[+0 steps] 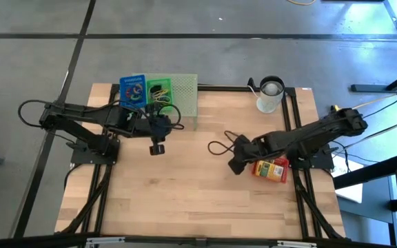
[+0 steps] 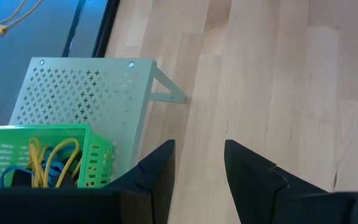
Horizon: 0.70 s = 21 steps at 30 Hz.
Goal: Pick & Place Office Desk Supplies
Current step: Put the red bin on the shelf
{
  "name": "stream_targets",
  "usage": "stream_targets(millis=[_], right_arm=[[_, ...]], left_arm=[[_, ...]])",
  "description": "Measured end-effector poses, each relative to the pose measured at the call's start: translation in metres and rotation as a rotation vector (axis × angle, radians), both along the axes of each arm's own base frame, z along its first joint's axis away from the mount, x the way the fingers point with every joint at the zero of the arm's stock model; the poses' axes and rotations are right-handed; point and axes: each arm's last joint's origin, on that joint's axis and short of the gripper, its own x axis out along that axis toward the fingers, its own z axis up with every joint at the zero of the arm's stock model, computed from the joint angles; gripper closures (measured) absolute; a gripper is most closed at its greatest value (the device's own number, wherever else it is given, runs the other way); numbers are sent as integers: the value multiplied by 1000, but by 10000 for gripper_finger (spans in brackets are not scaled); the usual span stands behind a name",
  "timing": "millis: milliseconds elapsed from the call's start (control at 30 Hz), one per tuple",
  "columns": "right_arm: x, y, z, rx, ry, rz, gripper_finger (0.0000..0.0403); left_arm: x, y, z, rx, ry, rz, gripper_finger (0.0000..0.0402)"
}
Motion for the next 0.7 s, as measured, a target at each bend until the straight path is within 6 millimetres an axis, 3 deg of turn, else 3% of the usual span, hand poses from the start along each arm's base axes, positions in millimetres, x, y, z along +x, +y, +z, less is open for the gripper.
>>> stream_targets(millis=[100, 233, 467, 700], right_arm=[[-13, -2, 16, -21, 52, -83, 211], [-28, 1, 17, 52, 161, -264, 211], [-30, 16, -4, 83, 247, -531, 211], [-20, 20, -26, 25, 296, -600, 211]], left_arm=[[0, 0, 0, 2, 2, -3, 270], [0, 0, 0, 3, 3, -5, 270], [0, 0, -16, 30, 66, -38, 270], [0, 0, -32, 67, 131, -92, 272]])
